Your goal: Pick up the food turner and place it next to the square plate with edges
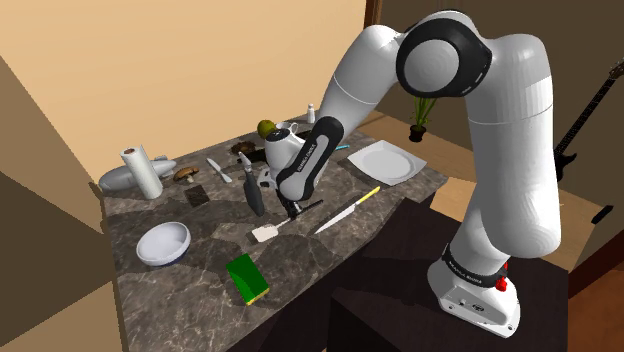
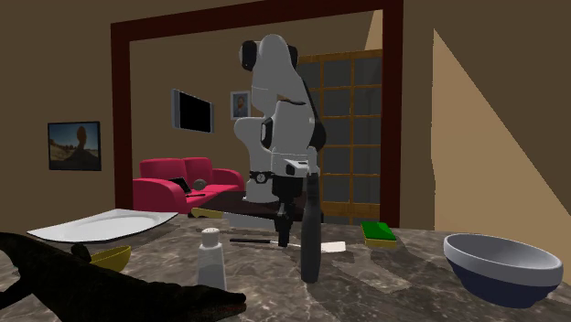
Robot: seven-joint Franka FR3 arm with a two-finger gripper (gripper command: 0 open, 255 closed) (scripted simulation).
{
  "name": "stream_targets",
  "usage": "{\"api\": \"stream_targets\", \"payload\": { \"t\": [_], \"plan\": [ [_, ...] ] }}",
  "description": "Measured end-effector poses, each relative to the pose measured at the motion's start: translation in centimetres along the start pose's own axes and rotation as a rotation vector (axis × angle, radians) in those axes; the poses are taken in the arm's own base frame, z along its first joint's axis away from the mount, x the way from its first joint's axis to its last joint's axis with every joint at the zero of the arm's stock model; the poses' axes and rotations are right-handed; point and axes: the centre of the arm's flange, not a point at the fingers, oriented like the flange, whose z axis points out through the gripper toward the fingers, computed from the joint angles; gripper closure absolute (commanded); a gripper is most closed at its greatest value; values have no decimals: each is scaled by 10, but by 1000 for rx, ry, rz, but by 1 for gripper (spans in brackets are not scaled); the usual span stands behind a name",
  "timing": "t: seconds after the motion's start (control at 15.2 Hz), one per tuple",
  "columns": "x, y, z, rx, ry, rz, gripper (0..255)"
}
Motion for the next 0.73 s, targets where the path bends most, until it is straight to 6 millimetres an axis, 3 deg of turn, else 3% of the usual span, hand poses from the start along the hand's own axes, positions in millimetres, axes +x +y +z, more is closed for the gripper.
{"api": "stream_targets", "payload": {
  "t": [0.73],
  "plan": [
    [-4, 1, -52, 0, 0, 0, 255]
  ]
}}
